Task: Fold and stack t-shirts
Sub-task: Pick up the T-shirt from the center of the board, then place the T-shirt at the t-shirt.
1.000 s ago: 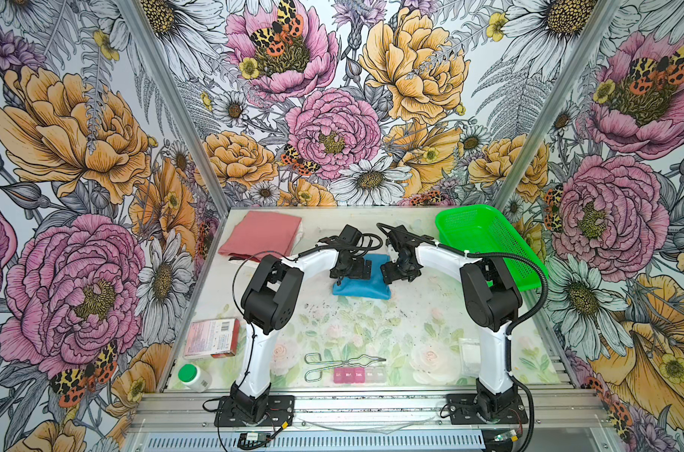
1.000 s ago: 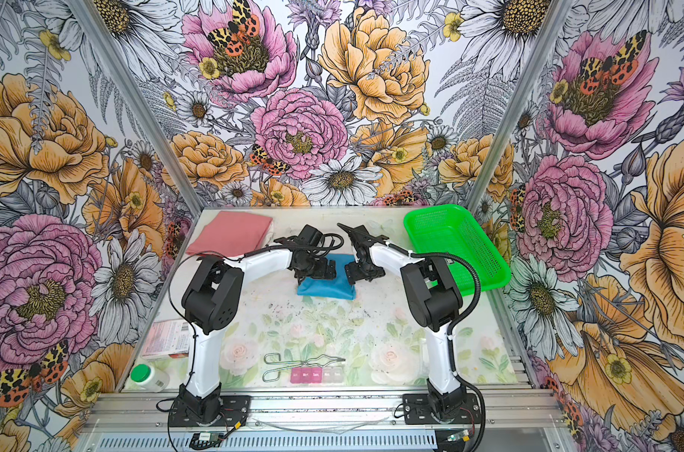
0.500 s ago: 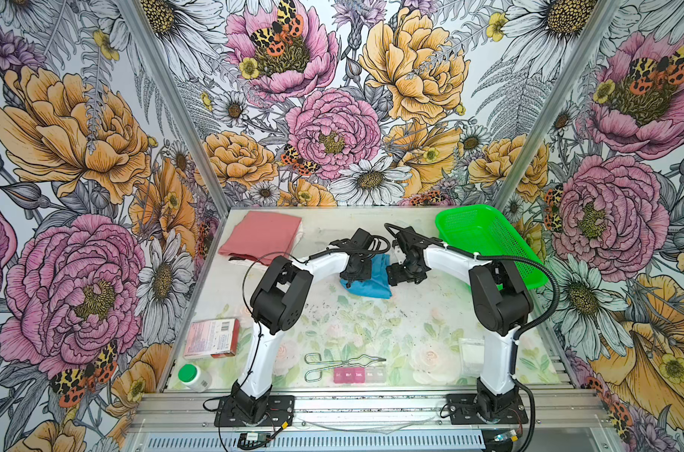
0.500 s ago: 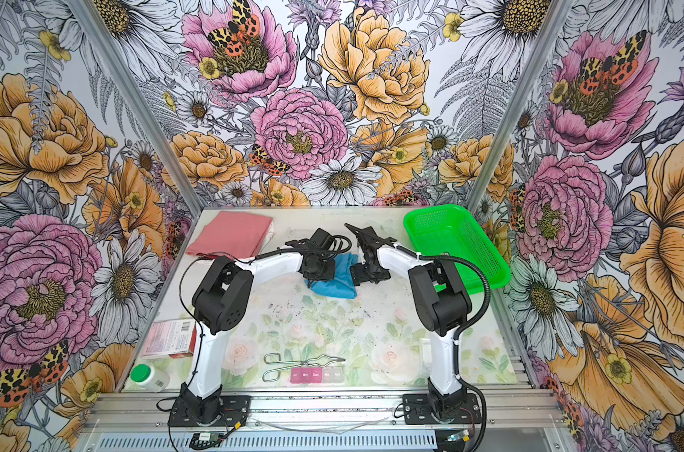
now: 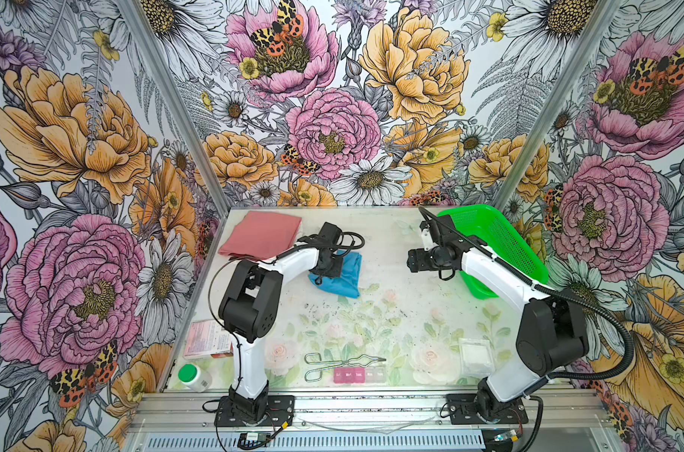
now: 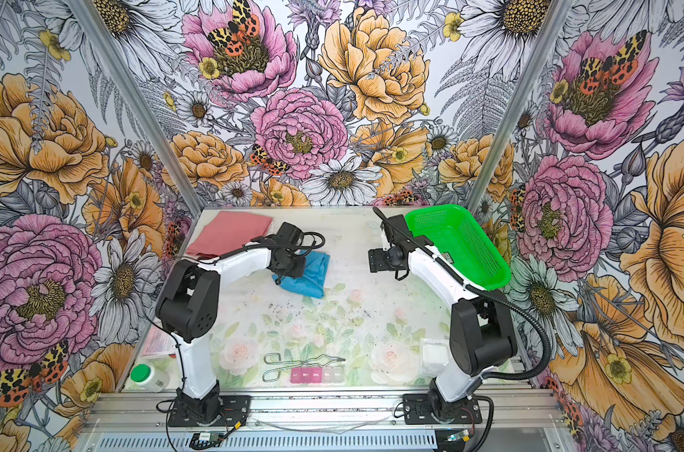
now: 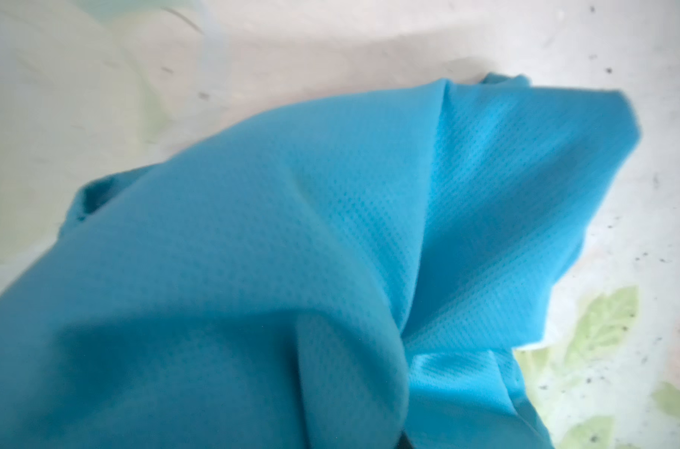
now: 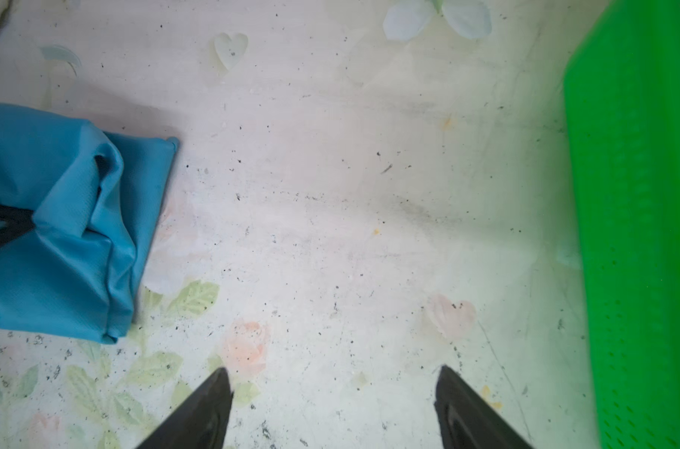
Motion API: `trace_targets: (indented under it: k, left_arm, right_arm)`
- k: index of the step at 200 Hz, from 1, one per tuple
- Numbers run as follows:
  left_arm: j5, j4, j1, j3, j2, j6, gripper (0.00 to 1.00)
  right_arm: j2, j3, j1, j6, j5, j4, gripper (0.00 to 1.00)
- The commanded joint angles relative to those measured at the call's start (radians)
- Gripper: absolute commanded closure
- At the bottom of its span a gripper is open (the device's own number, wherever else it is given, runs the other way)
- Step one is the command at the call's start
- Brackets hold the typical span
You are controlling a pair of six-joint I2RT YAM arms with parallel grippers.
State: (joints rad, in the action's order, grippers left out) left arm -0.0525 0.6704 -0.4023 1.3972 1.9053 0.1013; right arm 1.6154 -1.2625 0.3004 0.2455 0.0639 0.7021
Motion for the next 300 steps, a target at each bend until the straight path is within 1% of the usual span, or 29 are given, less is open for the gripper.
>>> trace_targets:
  k: [1,25,57,85,87,93,129,152,165,205,226,277,281,286,289,300]
  left_arm:
    - [-0.051,-0.016,0.055,-0.003,-0.124,-0.163,1.0]
    - [-0.069,-0.025,0.131,0.01,-0.171,-0.277,1.0]
    - [-0.042,-0.03,0.233,0.068,-0.15,-0.401,1.0]
    - [-0.025,-0.032,0.304,0.156,-0.095,-0.471,1.0]
    - [-0.024,-0.033,0.308,0.163,-0.066,-0.475,1.0]
    - [-0.018,-0.036,0.323,0.185,-0.042,-0.49,1.0]
    - [-0.009,-0.03,0.379,0.312,0.078,-0.612,1.0]
    - [-0.018,0.014,0.403,0.399,0.165,-0.681,1.0]
    - [-0.013,0.022,0.418,0.429,0.189,-0.703,1.0]
    - [0.053,0.058,0.465,0.494,0.222,-0.743,1.0]
    - [0.05,0.09,0.475,0.52,0.245,-0.764,1.0]
    - [0.034,0.089,0.512,0.543,0.256,-0.763,1.0]
    - [0.032,0.089,0.513,0.549,0.261,-0.756,0.93]
    - [0.038,0.09,0.516,0.554,0.263,-0.746,0.81]
    - [0.044,0.09,0.519,0.555,0.264,-0.743,0.76]
    - [0.075,0.088,0.524,0.553,0.259,-0.726,0.62]
  right_arm:
    - [-0.029,0.024,-0.005,0.007,-0.001,-0.009,0.16]
    - [-0.031,0.036,-0.014,0.003,0.007,-0.008,0.16]
    - [-0.04,0.047,-0.018,0.003,0.009,-0.01,0.16]
    - [-0.041,0.054,-0.024,0.004,0.014,-0.008,0.16]
    - [-0.04,0.054,-0.024,0.004,0.014,-0.009,0.16]
    - [-0.039,0.054,-0.024,0.003,0.015,-0.008,0.16]
    - [-0.017,0.054,-0.024,0.007,0.014,-0.008,0.16]
    - [0.003,0.048,-0.026,0.006,0.012,-0.007,0.16]
    - [0.013,0.045,-0.026,0.006,0.012,-0.007,0.16]
    - [0.066,0.019,-0.027,0.006,0.019,-0.004,0.16]
    - [0.09,0.0,-0.027,0.004,0.027,-0.003,0.16]
    - [0.11,-0.007,-0.027,0.0,0.039,-0.004,0.16]
    - [0.108,-0.004,-0.028,-0.001,0.039,-0.004,0.16]
    - [0.106,-0.003,-0.027,-0.001,0.039,-0.003,0.16]
    - [0.106,-0.002,-0.028,-0.001,0.036,-0.003,0.16]
    - [0.101,0.005,-0.029,-0.004,0.034,-0.003,0.16]
